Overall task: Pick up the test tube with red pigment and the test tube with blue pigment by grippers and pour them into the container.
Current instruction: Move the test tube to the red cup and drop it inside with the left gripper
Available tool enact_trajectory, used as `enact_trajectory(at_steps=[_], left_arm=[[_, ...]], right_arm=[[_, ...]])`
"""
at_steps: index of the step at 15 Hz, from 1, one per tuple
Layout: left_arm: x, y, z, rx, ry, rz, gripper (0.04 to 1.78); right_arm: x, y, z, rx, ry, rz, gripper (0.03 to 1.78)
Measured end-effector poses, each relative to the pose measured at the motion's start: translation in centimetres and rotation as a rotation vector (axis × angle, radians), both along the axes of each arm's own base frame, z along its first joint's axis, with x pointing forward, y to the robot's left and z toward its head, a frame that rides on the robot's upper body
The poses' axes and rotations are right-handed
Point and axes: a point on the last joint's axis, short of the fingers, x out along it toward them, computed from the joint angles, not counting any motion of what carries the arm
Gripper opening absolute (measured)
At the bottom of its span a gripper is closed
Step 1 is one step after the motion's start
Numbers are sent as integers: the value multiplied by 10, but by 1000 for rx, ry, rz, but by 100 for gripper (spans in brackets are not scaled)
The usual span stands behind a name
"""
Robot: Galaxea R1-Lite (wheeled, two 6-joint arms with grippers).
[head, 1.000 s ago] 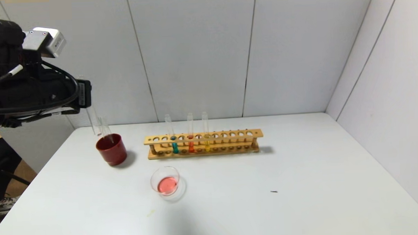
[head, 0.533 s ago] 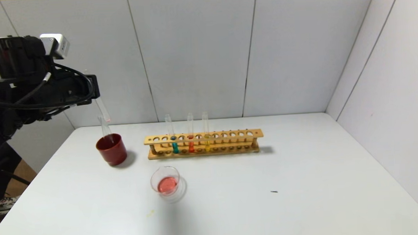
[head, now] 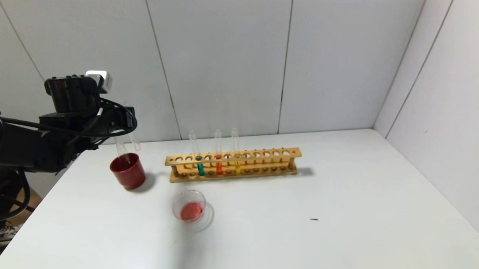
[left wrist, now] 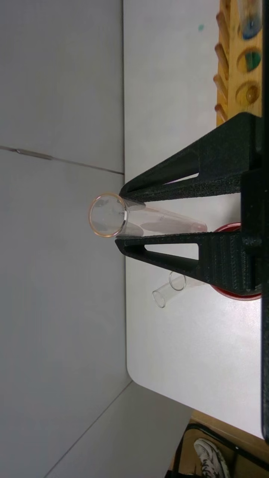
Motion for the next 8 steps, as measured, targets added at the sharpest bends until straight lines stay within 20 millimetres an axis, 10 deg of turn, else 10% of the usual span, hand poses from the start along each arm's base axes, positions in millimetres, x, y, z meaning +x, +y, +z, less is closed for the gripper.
enact_trajectory(at_steps=[8], left_arm=[[-1, 4, -3, 34, 26, 3, 31]], right_arm=[[0, 0, 0, -1, 0, 0, 171]])
